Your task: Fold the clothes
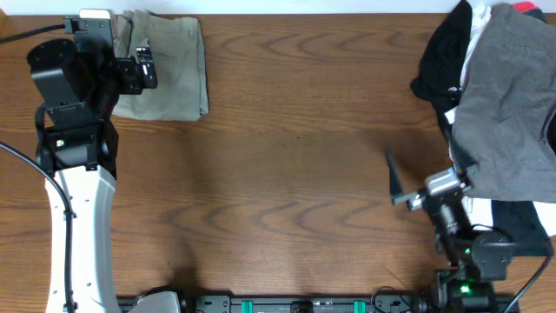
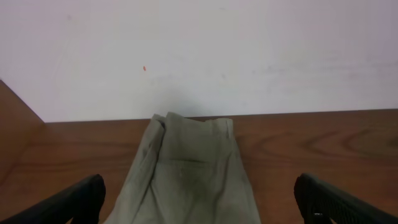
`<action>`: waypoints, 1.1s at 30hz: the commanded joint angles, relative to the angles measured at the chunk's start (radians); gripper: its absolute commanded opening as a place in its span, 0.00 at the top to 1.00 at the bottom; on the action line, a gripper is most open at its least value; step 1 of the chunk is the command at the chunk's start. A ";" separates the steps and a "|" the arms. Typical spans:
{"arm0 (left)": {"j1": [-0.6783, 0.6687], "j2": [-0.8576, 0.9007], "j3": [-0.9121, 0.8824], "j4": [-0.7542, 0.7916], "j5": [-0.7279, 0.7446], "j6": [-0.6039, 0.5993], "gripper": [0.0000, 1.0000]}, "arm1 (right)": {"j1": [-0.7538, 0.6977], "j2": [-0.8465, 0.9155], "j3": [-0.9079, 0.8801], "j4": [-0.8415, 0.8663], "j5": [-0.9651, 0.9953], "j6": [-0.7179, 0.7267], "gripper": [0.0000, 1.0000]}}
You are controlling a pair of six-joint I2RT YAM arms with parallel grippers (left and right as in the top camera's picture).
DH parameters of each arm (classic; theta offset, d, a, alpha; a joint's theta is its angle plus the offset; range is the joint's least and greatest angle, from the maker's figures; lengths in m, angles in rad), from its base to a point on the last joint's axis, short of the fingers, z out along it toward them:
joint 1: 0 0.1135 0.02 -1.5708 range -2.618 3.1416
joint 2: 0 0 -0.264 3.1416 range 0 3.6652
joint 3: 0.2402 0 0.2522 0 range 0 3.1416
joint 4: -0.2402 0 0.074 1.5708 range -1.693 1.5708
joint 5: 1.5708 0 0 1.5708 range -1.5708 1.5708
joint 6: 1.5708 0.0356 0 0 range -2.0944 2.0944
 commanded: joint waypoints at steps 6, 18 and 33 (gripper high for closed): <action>-0.002 -0.001 0.004 0.001 -0.009 -0.003 0.02 | -0.014 -0.184 -0.114 -0.112 0.002 -0.062 0.01; -0.002 -0.001 0.003 0.001 -0.009 -0.003 0.02 | -0.014 -0.359 -0.114 -0.529 0.058 -0.078 0.01; -0.002 -0.001 0.003 0.001 -0.009 -0.003 0.02 | -0.013 -0.408 -0.114 -0.526 0.061 -0.078 0.01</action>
